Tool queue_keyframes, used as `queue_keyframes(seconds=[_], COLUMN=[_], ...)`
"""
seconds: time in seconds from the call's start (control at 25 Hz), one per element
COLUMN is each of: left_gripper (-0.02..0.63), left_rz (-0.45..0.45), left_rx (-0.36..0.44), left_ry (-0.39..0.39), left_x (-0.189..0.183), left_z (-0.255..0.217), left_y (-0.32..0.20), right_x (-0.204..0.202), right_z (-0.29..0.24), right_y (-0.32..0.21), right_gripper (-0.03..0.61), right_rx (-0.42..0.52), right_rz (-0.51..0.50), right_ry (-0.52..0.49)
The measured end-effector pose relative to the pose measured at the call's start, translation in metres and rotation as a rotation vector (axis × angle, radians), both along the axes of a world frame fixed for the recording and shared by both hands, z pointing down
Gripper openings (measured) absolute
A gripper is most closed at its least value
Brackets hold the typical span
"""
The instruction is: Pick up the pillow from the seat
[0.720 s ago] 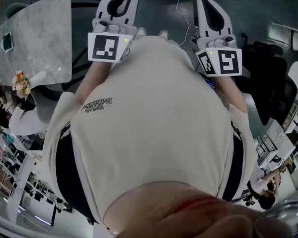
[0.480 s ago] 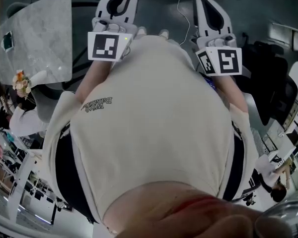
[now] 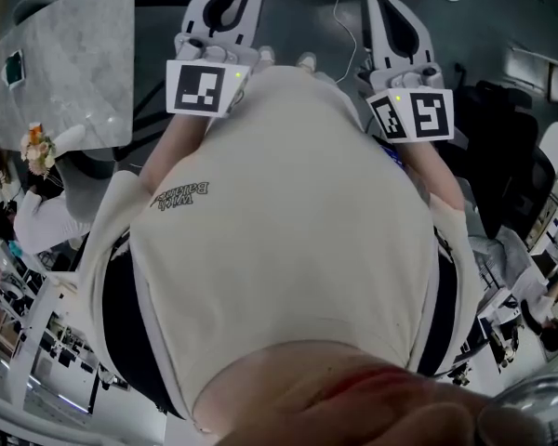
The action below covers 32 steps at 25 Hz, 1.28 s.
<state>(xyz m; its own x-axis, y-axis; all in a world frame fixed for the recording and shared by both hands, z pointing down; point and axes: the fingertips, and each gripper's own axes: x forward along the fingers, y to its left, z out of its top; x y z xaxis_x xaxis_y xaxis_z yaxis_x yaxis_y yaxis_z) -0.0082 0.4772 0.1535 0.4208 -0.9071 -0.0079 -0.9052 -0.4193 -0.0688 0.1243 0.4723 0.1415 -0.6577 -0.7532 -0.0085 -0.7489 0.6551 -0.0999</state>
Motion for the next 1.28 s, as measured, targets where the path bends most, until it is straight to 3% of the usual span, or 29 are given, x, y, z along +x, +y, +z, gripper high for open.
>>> queue_keyframes(seconds=[0.32, 0.52, 0.84, 1.28], left_gripper=[0.009, 0.009, 0.009, 0.009], left_rz=[-0.006, -0.034, -0.063, -0.123], left_rx=[-0.033, -0.023, -0.028, -0.003], left_ry=[0.023, -0.003, -0.014, -0.009], left_x=[0.004, 0.003, 0.029, 0.041], left_z=[0.007, 0.013, 0.028, 0.029], left_y=[-0.003, -0.006, -0.005, -0.014], right_x=[0.003, 0.013, 0.046, 0.070], right_z=[0.002, 0.006, 0.002, 0.009], right_y=[-0.004, -0.006, -0.022, -0.028], right_gripper=[0.008, 0.008, 0.008, 0.008], right_rx=[-0.014, -0.015, 0.067, 0.096], right_rz=[-0.022, -0.026, -0.033, -0.058], right_ry=[-0.004, 0.003, 0.039, 0.068])
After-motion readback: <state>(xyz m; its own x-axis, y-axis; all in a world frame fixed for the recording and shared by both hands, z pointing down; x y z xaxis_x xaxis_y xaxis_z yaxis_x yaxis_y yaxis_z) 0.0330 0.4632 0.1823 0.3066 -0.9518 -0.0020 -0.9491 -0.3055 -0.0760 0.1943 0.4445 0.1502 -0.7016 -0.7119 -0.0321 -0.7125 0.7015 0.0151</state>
